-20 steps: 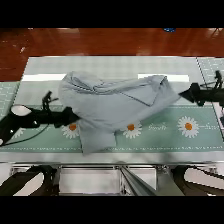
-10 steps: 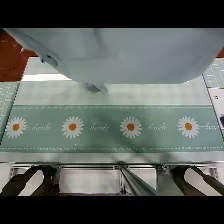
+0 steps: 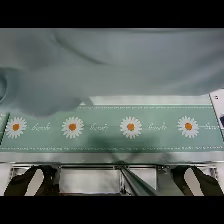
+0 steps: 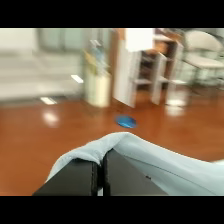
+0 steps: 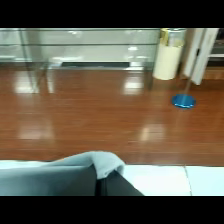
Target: Fold the shirts.
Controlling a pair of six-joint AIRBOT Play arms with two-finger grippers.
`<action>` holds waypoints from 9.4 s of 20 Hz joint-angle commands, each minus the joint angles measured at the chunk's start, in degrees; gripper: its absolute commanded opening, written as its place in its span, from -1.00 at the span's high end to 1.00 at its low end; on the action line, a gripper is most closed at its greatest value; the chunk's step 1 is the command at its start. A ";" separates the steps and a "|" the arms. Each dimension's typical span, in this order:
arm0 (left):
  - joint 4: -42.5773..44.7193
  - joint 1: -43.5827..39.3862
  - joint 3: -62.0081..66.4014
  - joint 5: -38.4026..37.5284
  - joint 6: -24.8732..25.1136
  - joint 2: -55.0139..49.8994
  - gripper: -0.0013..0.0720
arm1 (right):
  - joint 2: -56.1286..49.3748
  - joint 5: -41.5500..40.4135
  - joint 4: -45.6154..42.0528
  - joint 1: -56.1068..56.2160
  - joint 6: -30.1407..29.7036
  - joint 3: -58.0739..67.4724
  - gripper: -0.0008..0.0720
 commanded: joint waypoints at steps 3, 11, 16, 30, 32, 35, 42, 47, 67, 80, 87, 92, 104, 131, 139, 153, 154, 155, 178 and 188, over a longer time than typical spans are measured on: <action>17.38 -3.78 1.36 -2.95 -3.87 8.17 0.91 | 7.45 5.11 -11.13 3.61 3.80 0.26 0.91; 20.74 -6.67 -20.81 -6.54 -8.17 5.05 0.91 | 6.40 5.97 -9.68 11.19 4.02 -20.59 0.91; 10.56 -6.69 -35.67 -0.33 -6.56 -6.47 0.91 | -6.03 -2.73 -2.49 11.21 -2.03 -32.79 0.91; -3.54 -9.86 -25.64 14.32 -6.80 -54.23 0.91 | -54.21 -19.43 19.34 11.26 -8.57 -23.30 0.91; -3.54 -10.01 -25.51 13.31 -6.84 -55.32 0.91 | -55.39 -17.73 19.34 11.26 -8.20 -22.75 0.91; -3.50 -8.79 -24.26 5.33 -4.68 -54.10 0.91 | -55.08 -10.40 19.30 10.71 -8.48 -22.64 0.90; 17.42 -8.74 -30.71 -12.59 -2.58 -52.30 0.91 | -54.88 1.68 6.16 10.40 -8.59 -26.53 0.90; 17.53 -8.70 -37.75 -9.05 -2.51 -52.37 0.91 | -54.95 0.35 1.88 10.45 -7.45 -28.57 0.90; 7.02 13.79 -77.70 -9.09 -2.21 -13.92 -0.43 | -19.10 -14.40 18.93 1.36 -9.70 -69.59 -0.15; 5.40 -0.63 -92.74 6.64 -11.85 -12.63 -0.42 | -13.90 -14.40 28.20 5.51 -11.02 -74.29 -0.15; 5.18 -3.48 -92.52 6.62 -10.49 -13.05 0.91 | -13.92 -6.93 8.81 -13.14 -2.03 -71.21 -0.15; 4.92 -3.48 -92.48 5.84 -10.51 -13.00 0.91 | -13.92 -3.58 -7.58 -10.80 5.20 -78.44 -0.15; 4.94 -3.48 -92.48 5.53 -10.49 -13.00 0.91 | -24.81 -13.92 3.85 2.84 2.23 -80.00 -0.15; 4.33 -9.77 -23.71 -4.13 -10.91 -58.23 0.91 | -49.35 -12.68 21.99 7.50 -10.82 -41.77 0.91; 4.35 -10.01 -18.25 -5.53 -11.45 -65.24 0.79 | -55.80 -18.62 23.21 9.14 -10.03 -38.77 0.90; 19.39 -2.95 -28.52 -2.78 -9.35 -31.71 -0.42 | -32.83 -12.37 10.97 -13.79 -8.11 -41.09 -0.16; 17.57 -4.44 -34.91 -0.04 -7.91 -27.06 -0.42 | -31.39 -15.13 10.25 -14.38 -7.54 -45.05 -0.16; 16.79 -6.56 -41.83 2.10 -7.04 -22.51 -0.42 | -31.08 -16.74 10.32 -14.58 -7.15 -48.57 -0.16; 16.33 -20.00 -65.53 12.22 -12.26 -7.96 -0.42 | -59.08 -19.56 30.05 8.50 -6.40 -41.70 -0.17; 15.93 -20.00 -65.53 12.24 -12.22 -7.96 -0.42 | -54.62 -16.55 22.84 11.96 -7.48 -38.77 0.91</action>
